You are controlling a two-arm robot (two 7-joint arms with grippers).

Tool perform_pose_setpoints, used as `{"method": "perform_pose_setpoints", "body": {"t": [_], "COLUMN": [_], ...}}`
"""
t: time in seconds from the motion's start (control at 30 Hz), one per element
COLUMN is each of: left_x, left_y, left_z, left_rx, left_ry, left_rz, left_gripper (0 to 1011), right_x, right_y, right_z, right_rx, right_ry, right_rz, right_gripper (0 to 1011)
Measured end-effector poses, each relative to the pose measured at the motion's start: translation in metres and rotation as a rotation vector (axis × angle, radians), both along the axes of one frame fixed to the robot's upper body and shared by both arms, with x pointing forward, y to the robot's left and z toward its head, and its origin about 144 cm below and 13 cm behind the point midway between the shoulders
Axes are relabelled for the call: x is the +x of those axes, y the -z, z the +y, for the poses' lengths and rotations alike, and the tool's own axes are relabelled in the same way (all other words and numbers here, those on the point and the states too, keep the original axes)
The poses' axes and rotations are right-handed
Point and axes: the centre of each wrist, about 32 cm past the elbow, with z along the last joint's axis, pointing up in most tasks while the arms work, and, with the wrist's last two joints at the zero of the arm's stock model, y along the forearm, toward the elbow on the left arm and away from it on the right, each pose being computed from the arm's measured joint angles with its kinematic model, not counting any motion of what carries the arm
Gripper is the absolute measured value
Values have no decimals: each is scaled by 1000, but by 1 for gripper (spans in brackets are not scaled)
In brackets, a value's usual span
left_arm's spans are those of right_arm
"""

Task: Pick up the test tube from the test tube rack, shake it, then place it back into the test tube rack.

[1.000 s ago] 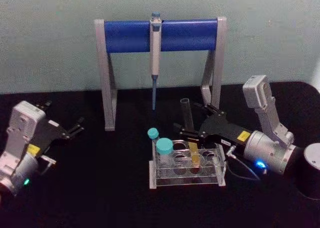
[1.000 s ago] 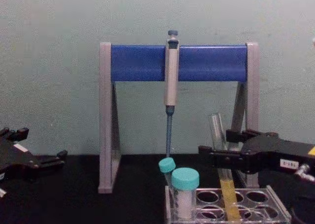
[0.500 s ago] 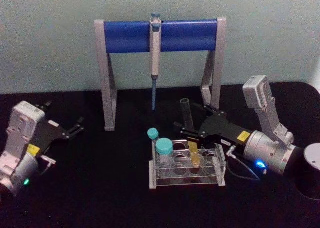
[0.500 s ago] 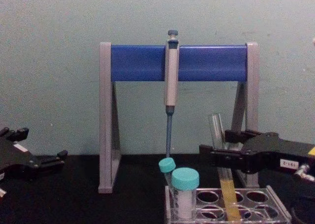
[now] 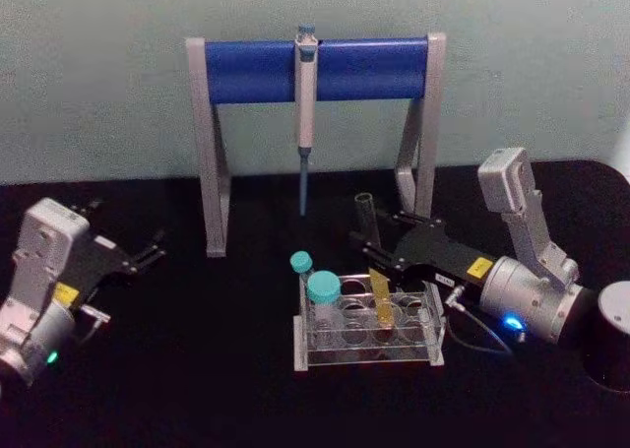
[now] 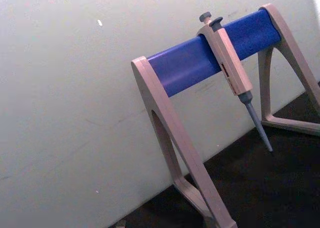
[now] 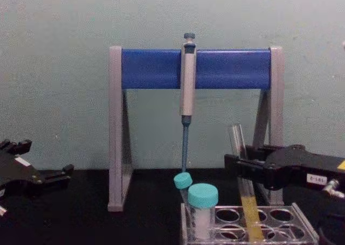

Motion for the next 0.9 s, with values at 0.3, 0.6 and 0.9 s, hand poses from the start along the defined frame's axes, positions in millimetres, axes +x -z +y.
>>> {"method": "perform_pose_setpoints", "body": {"t": [0.3, 0.6, 0.9], "left_x": [0, 0, 0], "left_y": [0, 0, 0], "left_z": [0, 0, 0], "left_rx": [0, 0, 0], "left_ry": [0, 0, 0], "left_rz": [0, 0, 0], "left_gripper": [1001, 1001, 1001], "right_x": [0, 0, 0], "right_y": [0, 0, 0], "right_z": [0, 0, 0], "right_rx": [0, 0, 0], "right_ry": [0, 0, 0], "right_rz": [0, 0, 0], "right_gripper": [235, 229, 229]}}
